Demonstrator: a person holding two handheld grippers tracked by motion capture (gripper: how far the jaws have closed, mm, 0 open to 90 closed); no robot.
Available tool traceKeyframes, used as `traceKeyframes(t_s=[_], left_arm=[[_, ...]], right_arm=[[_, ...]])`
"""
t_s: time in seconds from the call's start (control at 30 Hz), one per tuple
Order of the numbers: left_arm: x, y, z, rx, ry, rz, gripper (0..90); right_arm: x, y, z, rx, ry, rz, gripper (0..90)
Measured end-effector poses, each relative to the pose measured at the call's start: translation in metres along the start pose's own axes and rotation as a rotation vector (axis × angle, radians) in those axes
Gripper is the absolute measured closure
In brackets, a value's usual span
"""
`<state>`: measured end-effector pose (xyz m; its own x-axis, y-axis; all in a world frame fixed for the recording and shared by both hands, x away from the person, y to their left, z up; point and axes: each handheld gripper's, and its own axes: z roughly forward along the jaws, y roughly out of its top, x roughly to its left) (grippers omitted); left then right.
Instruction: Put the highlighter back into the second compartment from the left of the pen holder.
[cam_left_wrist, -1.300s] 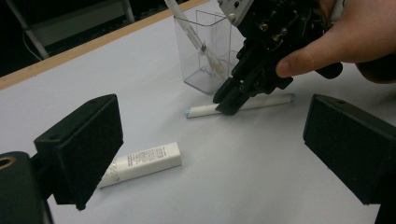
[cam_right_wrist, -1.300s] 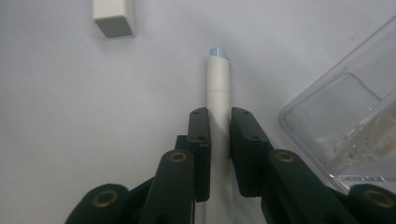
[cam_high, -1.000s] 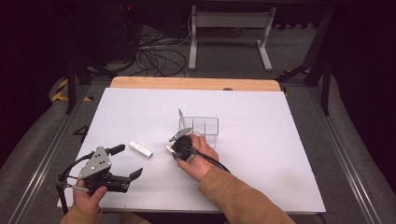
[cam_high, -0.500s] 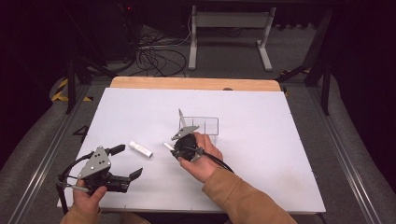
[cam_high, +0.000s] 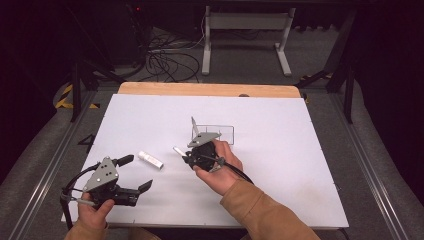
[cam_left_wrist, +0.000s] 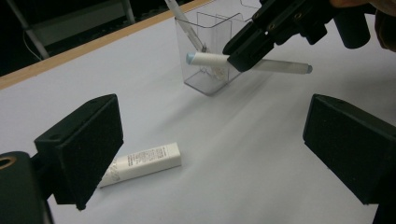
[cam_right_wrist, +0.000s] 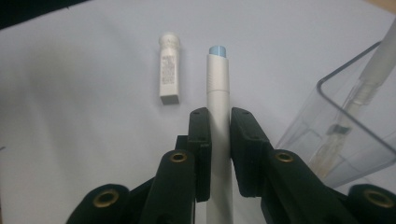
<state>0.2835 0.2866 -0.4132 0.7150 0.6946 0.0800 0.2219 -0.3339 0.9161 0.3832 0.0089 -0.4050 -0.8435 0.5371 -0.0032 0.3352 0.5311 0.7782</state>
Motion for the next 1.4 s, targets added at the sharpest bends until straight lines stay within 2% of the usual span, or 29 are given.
traceKeyframes(t_s=[0.3,0.53,0.83,1.4], left_arm=[[-0.001,0.001,0.0,-0.003,-0.004,-0.005,5.7],[0.0,0.001,-0.001,-0.008,-0.005,-0.007,5.7],[0.0,0.001,0.0,-0.008,-0.003,-0.01,5.7],[0.0,0.001,-0.001,-0.009,-0.001,-0.01,5.7]], right_arm=[[-0.006,0.004,-0.018,-0.1,-0.002,0.007,79.2],[-0.014,0.008,-0.03,-0.154,-0.012,0.022,79.2],[-0.025,0.012,-0.043,-0.25,-0.02,0.038,79.2],[-0.05,0.017,-0.047,-0.392,-0.056,0.071,79.2]])
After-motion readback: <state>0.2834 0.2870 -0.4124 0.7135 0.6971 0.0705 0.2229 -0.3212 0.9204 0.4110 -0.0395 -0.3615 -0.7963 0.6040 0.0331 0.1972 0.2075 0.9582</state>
